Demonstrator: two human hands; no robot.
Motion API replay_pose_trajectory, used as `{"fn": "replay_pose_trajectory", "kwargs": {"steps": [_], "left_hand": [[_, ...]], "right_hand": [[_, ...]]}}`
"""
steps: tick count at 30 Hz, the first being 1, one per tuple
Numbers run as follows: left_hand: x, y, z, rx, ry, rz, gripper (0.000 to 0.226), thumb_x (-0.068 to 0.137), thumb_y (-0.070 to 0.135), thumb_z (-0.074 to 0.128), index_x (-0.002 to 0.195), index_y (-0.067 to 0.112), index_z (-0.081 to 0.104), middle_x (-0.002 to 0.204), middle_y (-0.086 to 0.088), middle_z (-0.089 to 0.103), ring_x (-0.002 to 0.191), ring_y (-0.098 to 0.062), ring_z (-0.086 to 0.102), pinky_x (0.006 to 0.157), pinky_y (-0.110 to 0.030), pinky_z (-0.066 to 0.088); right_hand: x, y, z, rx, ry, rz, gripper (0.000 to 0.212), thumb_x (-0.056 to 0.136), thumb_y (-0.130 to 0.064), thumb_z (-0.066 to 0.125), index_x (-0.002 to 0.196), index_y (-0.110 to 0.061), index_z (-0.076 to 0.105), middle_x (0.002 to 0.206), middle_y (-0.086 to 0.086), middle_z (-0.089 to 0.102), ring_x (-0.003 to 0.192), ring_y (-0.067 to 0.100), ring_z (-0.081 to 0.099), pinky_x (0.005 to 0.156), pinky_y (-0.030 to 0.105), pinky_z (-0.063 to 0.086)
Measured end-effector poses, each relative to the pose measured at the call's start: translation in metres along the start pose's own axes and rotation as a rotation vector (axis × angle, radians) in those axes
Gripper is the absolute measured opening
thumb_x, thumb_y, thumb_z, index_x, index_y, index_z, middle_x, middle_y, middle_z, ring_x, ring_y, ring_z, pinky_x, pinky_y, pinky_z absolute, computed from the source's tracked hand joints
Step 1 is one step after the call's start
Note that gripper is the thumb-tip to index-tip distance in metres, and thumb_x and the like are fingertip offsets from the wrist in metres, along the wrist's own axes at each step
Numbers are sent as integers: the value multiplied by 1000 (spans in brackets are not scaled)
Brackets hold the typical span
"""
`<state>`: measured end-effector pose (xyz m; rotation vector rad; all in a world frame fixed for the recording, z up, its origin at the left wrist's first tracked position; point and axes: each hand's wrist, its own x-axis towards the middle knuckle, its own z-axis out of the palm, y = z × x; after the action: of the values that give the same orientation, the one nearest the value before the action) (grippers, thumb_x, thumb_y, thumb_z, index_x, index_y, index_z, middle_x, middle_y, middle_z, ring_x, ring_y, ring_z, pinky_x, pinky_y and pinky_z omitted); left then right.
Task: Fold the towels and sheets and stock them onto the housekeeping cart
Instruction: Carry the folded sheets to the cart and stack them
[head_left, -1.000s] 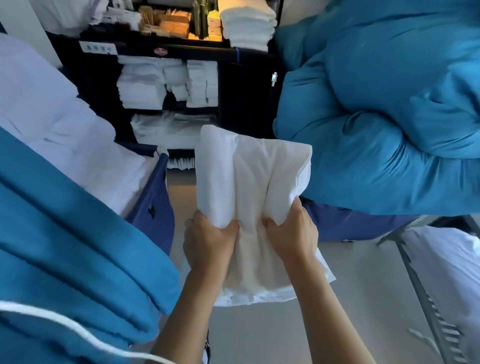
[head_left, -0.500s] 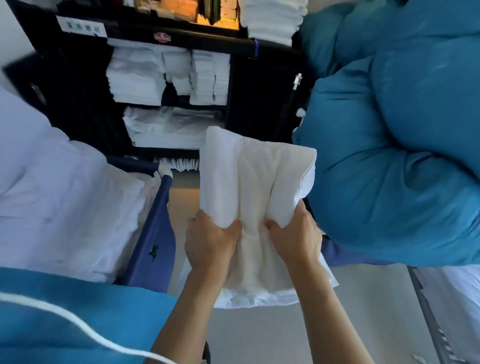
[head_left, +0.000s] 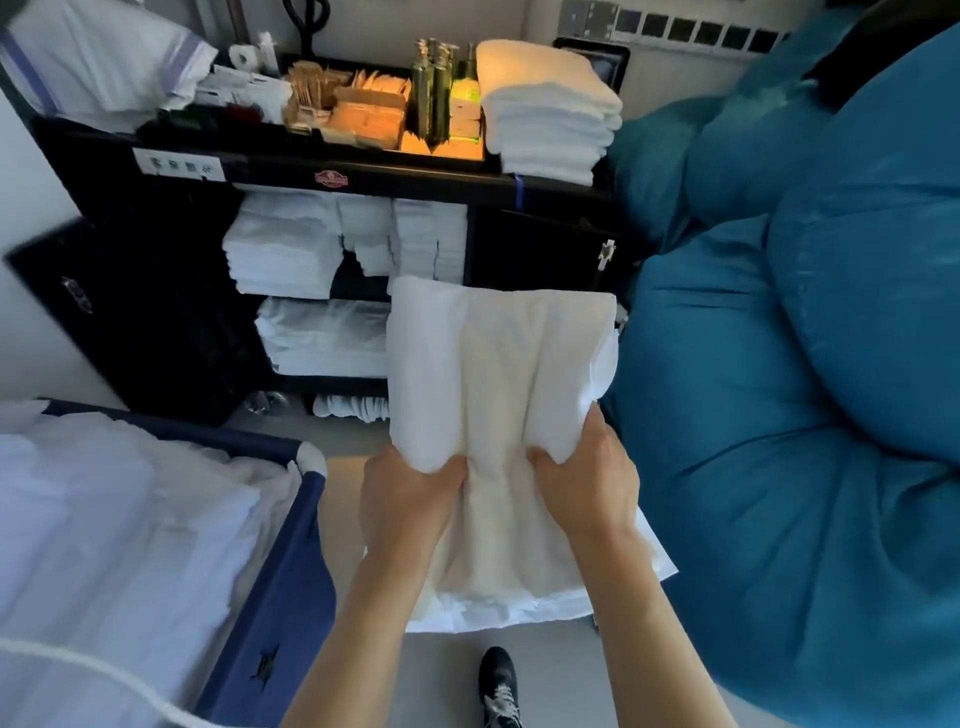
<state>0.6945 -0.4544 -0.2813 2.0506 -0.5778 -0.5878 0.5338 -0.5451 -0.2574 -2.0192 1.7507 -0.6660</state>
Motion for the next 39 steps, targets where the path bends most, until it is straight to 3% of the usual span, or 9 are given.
{"fn": "replay_pose_trajectory", "kwargs": {"steps": [4,9,14,24,30,36,39], "left_hand": [[51,8,44,-4,52,-41,44,61,59,73,92,30,60,78,12,65,64,-3,61,47,-21,39],[101,17,88,-11,58,-171,60,54,65,71,97,24,63,88,9,67,75,-11,65,55,-27,46],[138,21,109,-12,87,-224,43,65,53,81,94,29,61,89,10,68,78,-8,64,55,-25,45],[209,33,112,45,179,-252,55,70,55,82,107,22,59,95,10,64,82,-5,60,57,-25,44],[260,23,101,12,194,-301,61,72,52,84,111,13,59,100,1,66,82,-11,62,56,-26,46],[334,10,88,-22,226,-304,58,73,48,84,113,13,61,97,5,63,78,-5,57,55,-22,42],[373,-3,76,-42,247,-330,58,72,50,84,114,17,61,97,7,64,81,-10,60,60,-28,48]], "right_hand": [[72,12,33,33,-97,-19,69,84,-43,75,140,-20,43,116,-2,63,103,24,64,81,39,54],[144,23,66,23,-216,-13,69,84,-43,76,139,-21,42,118,1,63,106,27,64,86,40,54],[194,21,93,28,-316,-33,79,85,-42,75,150,-19,34,127,6,60,117,31,61,98,43,50],[261,-14,135,55,-361,-86,85,85,-43,76,154,-18,32,132,6,60,122,29,59,103,42,48],[291,-52,165,22,-400,-117,75,83,-42,77,145,-21,40,126,2,62,117,27,62,100,44,52],[331,-105,216,-45,-432,-144,76,84,-42,76,147,-22,39,131,2,61,118,27,61,100,45,52],[347,-134,250,-53,-455,-166,73,83,-41,75,145,-23,40,127,0,62,116,26,62,98,45,53]]}}
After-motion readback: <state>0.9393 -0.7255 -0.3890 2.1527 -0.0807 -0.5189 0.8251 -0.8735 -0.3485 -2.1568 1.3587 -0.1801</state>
